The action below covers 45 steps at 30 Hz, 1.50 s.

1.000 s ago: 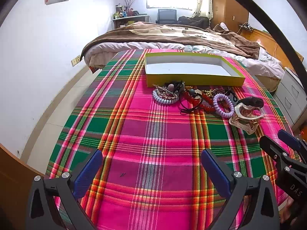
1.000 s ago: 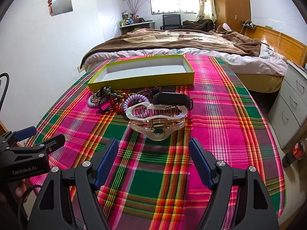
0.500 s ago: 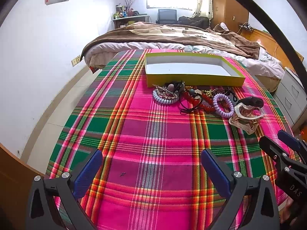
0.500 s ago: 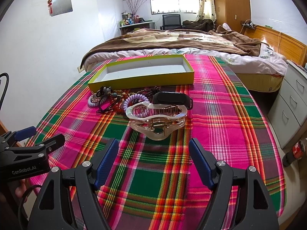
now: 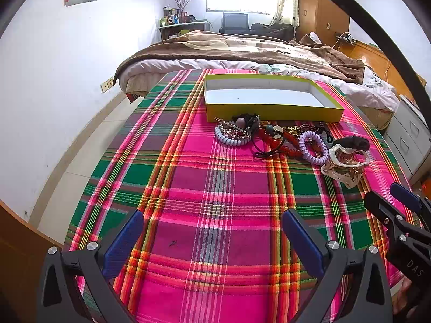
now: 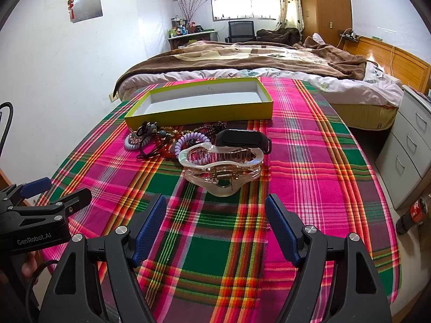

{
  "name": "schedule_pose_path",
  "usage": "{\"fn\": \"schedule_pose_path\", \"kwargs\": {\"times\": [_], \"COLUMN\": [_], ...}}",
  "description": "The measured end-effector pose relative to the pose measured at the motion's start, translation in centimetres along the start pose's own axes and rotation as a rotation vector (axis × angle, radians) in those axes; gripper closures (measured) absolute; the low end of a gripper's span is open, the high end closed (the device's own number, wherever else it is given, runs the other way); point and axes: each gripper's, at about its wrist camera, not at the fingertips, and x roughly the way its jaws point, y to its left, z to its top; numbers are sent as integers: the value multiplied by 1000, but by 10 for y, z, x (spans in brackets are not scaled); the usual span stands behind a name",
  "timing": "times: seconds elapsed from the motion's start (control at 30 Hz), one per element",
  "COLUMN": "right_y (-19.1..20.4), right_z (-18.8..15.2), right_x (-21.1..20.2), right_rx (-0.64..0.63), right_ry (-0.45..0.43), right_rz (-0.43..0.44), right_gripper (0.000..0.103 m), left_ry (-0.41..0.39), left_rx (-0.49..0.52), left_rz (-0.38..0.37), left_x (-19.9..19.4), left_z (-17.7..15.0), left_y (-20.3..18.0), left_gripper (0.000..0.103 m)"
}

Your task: Organize jewelry

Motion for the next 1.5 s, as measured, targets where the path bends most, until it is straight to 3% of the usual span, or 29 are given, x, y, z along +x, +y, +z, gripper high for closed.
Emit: {"fn": "schedule_pose_path", "kwargs": {"times": [1.23,1.5], "right_y": [-1,-24], "right_z": [3,25], "right_x": [0,-7], "right_rx": [0,-2], "right_ry": [6,-48], "right_rz": [5,14], "right_gripper": [27,27], "left_ry": [13,24], "left_rx": [-1,-14], "left_rz": [1,-82], "left_x": [2,10], "left_z": [3,12], "left_y": [3,17], "left_gripper": [0,0]}}
